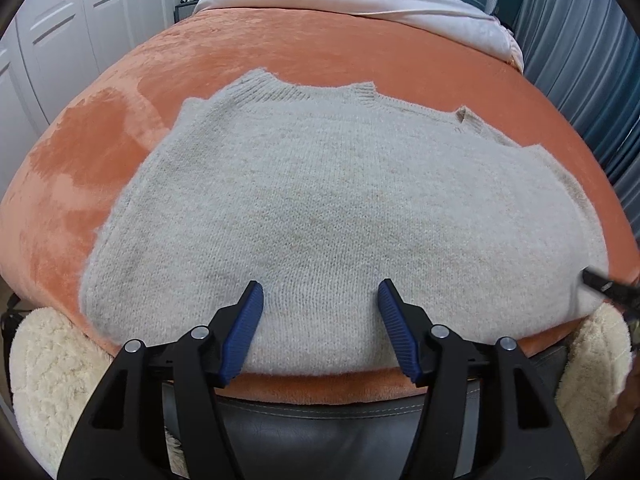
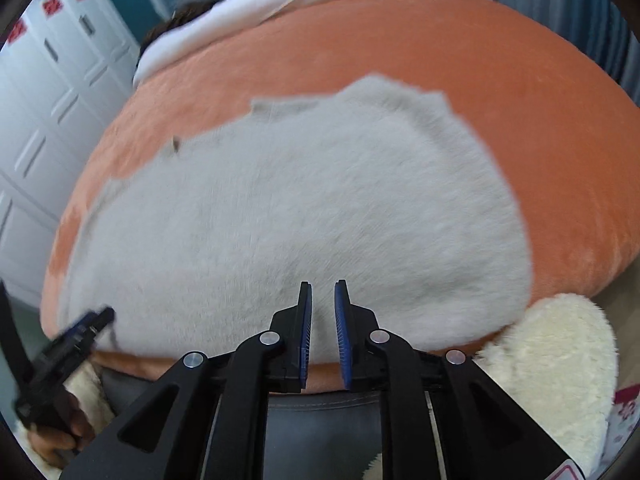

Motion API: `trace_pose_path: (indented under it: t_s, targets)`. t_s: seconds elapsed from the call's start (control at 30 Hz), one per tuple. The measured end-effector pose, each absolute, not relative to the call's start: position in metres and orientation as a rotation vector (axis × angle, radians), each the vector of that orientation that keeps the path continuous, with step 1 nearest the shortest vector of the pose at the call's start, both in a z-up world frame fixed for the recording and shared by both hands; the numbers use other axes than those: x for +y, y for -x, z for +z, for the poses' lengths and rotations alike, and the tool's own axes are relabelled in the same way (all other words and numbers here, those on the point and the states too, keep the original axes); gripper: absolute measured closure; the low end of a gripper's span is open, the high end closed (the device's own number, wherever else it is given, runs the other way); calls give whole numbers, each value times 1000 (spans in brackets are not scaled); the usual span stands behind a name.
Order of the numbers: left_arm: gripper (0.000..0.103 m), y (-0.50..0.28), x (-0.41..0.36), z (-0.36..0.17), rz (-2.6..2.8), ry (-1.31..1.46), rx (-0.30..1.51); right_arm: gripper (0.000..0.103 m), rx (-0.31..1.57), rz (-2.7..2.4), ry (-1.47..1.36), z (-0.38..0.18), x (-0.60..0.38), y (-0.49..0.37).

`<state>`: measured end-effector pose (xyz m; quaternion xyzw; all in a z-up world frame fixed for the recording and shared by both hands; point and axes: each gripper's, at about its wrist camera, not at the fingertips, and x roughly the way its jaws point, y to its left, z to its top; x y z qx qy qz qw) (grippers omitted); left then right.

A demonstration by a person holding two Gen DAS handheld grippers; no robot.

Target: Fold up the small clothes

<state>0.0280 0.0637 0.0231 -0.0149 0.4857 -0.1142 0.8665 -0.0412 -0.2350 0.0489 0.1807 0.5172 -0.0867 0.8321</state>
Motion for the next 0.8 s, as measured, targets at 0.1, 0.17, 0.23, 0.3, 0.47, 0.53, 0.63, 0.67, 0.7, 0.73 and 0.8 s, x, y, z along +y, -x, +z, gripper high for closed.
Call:
trace_pose_path:
  t_s: [0.1, 0.17, 0.23, 0.3, 0.47, 0.53, 0.63, 0.67, 0.7, 0.73, 0.8]
  targets:
    - [45, -26, 74, 24, -235, 73, 1021, 88, 1162, -194, -379, 27, -228, 39]
    - [45, -26, 82, 24, -230, 106, 1023, 86, 1120, -168, -396, 40, -223, 41]
    - [45, -27, 85, 22, -227, 130, 1031, 85, 1075, -148, -381, 56, -217, 40]
    - [45, -27, 83, 22, -221, 126, 1030, 85, 1070, -126, -347, 62, -207, 35]
    - [45, -23, 85, 31, -217, 137, 1018, 86, 1165, -131, -256, 24, -189, 25]
    - [44, -19, 99, 41, -193, 193, 999, 84, 1166, -130, -226, 34, -181, 22]
    - [37, -15, 129, 52, -136, 302, 978, 83, 1096, -65, -262, 64, -169, 14]
    - [37, -15, 137, 52, -118, 322, 978, 83, 1078, -50, -257, 72, -162, 9]
    - [37, -15, 146, 52, -92, 342, 983, 83, 1061, -31, -255, 79, -154, 3]
    - [37, -16, 154, 50, -72, 361, 991, 83, 1055, -7, -261, 83, -146, -5]
    - [37, -17, 166, 45, -45, 394, 1006, 83, 1058, 26, -264, 83, -129, -23]
